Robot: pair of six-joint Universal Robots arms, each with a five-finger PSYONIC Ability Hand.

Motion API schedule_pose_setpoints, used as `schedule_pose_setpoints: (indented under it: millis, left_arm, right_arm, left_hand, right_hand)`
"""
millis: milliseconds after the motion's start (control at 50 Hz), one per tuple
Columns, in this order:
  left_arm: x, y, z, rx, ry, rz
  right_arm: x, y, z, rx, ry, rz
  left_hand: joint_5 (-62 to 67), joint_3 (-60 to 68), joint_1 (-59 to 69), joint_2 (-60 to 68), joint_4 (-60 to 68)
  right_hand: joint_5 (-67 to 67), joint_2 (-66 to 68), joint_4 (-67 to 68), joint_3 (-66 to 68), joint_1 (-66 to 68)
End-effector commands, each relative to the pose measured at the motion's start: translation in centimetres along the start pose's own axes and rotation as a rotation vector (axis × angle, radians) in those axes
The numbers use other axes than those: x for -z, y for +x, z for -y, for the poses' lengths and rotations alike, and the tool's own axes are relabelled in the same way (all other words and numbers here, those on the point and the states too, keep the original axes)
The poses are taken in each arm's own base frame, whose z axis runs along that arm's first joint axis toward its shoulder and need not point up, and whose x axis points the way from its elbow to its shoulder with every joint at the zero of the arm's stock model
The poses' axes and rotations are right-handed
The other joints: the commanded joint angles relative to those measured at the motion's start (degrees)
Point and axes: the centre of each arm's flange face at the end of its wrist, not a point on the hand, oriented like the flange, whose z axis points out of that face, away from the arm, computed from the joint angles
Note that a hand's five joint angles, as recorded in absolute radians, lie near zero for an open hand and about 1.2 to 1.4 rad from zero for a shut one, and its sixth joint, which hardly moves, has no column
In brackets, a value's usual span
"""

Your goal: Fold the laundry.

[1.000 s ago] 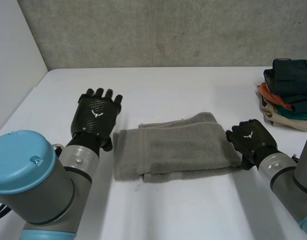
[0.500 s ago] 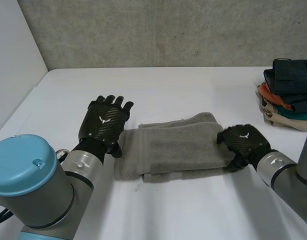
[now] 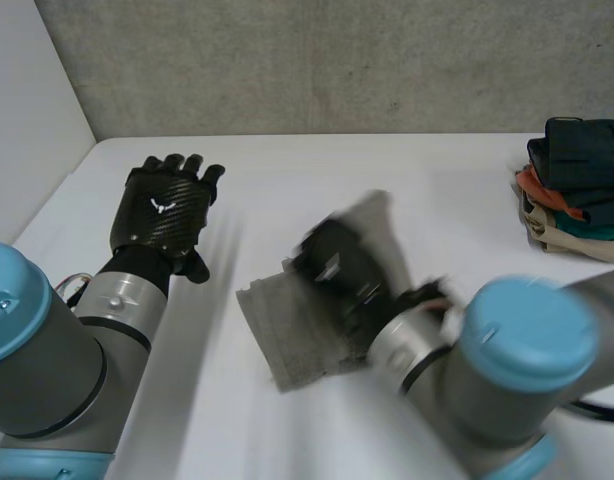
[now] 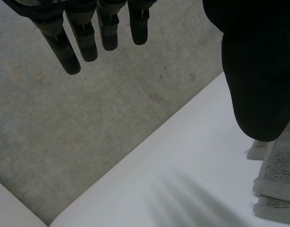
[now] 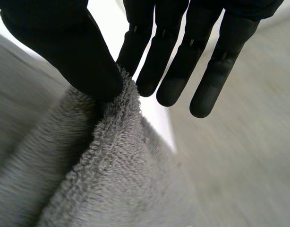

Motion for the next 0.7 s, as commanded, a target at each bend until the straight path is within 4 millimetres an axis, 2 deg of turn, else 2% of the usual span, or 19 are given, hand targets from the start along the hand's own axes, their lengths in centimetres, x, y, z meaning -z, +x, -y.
schedule_pose_setpoints:
  millis: [20, 60, 80, 120, 140, 200, 220, 260, 300, 340, 360, 380, 420, 440, 480, 540, 600, 700]
  left_arm:
    - [0.0, -0.3, 0.4, 0.039, 0.011, 0.009]
    - [0.0, -0.4, 0.9, 0.078, 0.027, 0.011]
    - [0.0, -0.4, 1.0, 0.092, 0.032, 0.011]
    - [-0.2, -0.4, 1.4, 0.140, 0.046, 0.011]
    - [-0.3, -0.5, 1.8, 0.157, 0.057, 0.012]
    - [-0.6, -0.1, 2.5, 0.202, 0.075, -0.003]
    - [-0.6, 0.1, 2.7, 0.211, 0.076, -0.011]
    - [-0.4, 0.6, 3.1, 0.225, 0.073, -0.031]
    - [-0.1, 2.1, 3.5, 0.240, 0.063, -0.082]
    - [0.1, 3.4, 3.5, 0.248, 0.048, -0.124]
    - [0.2, 5.0, 3.4, 0.253, 0.028, -0.168]
    - [0.3, 5.6, 3.4, 0.254, 0.018, -0.188]
    - [0.3, 6.8, 3.1, 0.255, -0.005, -0.218]
    - [0.2, 8.2, 2.6, 0.257, -0.035, -0.250]
    - [-0.1, 9.1, 1.9, 0.258, -0.067, -0.261]
    - [-1.0, 11.2, -0.2, 0.254, -0.154, -0.259]
    - [-1.9, 12.0, -2.3, 0.228, -0.230, -0.228]
    - [-1.7, 12.4, -5.2, 0.156, -0.375, -0.210]
  right_arm:
    - [2.1, -6.6, 0.5, 0.022, 0.075, 0.268]
    - [2.0, -6.2, 0.7, 0.000, 0.078, 0.250]
    - [1.6, -5.1, 1.0, -0.043, 0.085, 0.209]
    - [1.2, -3.0, 1.0, -0.115, 0.073, 0.150]
    - [0.9, -0.3, 0.6, -0.214, 0.061, 0.077]
    - [0.7, 3.3, -0.5, -0.401, 0.042, -0.016]
    - [0.7, 5.0, -1.1, -0.542, 0.040, -0.053]
    - [0.8, 6.2, -1.6, -0.663, 0.031, -0.078]
    - [0.8, 7.7, -2.2, -0.820, 0.005, -0.096]
    - [0.7, 8.8, -2.7, -0.884, -0.023, -0.109]
    - [0.6, 9.2, -2.9, -0.906, -0.042, -0.112]
    - [0.5, 9.6, -3.8, -0.933, -0.100, -0.109]
    - [0.1, 9.4, -4.9, -0.954, -0.170, -0.089]
    - [-0.1, 9.2, -5.5, -0.960, -0.200, -0.080]
    - [-0.6, 9.0, -6.4, -0.950, -0.262, -0.054]
    - [-1.5, 7.9, -7.8, -0.931, -0.354, 0.009]
    - [-1.9, 7.1, -8.8, -0.932, -0.407, 0.044]
    - [-2.7, 5.1, -10.3, -0.920, -0.492, 0.119]
  left_hand:
    - [-2.3, -2.0, -0.7, -1.6, -1.5]
    - [-2.3, -2.0, -0.7, -1.6, -1.5]
    - [-2.2, -1.8, -0.5, -1.4, -1.3]
    - [-2.0, -1.7, -0.4, -1.3, -1.2]
    - [-2.0, -1.7, -0.4, -1.3, -1.2]
    - [-1.5, -1.2, 0.1, -0.8, -0.7]
    - [-1.5, -1.2, 0.1, -0.8, -0.6]
    - [-1.5, -1.2, 0.1, -0.8, -0.6]
    - [-1.3, -1.0, 0.3, -0.6, -0.5]
    - [-1.3, -1.0, 0.3, -0.6, -0.5]
    - [-1.3, -1.0, 0.3, -0.6, -0.5]
    - [-1.3, -1.0, 0.3, -0.6, -0.5]
    - [-1.3, -1.0, 0.3, -0.6, -0.5]
    - [-1.3, -1.0, 0.3, -0.6, -0.5]
    - [-1.3, -1.0, 0.3, -0.6, -0.5]
    - [-1.3, -1.0, 0.3, -0.6, -0.5]
    - [-1.0, -0.7, 0.6, -0.3, -0.1]
    - [0.2, 0.5, 1.8, 0.9, 1.0]
  right_hand:
    - [-21.1, -22.3, -23.4, -22.7, -19.3]
    - [-53.6, -54.8, -55.9, -55.2, -51.8]
    - [-56.4, -57.6, -58.6, -58.0, -54.5]
    - [-56.4, -57.6, -58.6, -58.0, -54.5]
    - [-56.4, -57.6, -58.6, -58.0, -54.5]
    - [-56.4, -57.6, -58.6, -58.0, -54.5]
    - [-56.4, -57.6, -58.6, -58.0, -54.5]
    - [-56.4, -57.6, -58.6, -58.0, -54.5]
    - [-56.4, -57.6, -58.6, -58.0, -54.5]
    - [-56.4, -57.6, -58.6, -58.0, -54.5]
    - [-56.4, -57.6, -58.6, -58.0, -54.5]
    - [-56.4, -57.6, -58.6, -58.0, -54.5]
    - [-56.4, -57.6, -58.6, -58.0, -54.5]
    - [-56.4, -57.6, -58.6, -58.0, -54.5]
    - [-56.4, -57.6, -58.6, -58.0, -54.5]
    - [-56.4, -57.6, -58.6, -58.0, -54.5]
    - [-56.4, -57.6, -58.6, -58.0, -54.5]
    - [-56.4, -57.6, -58.6, -58.0, -54.5]
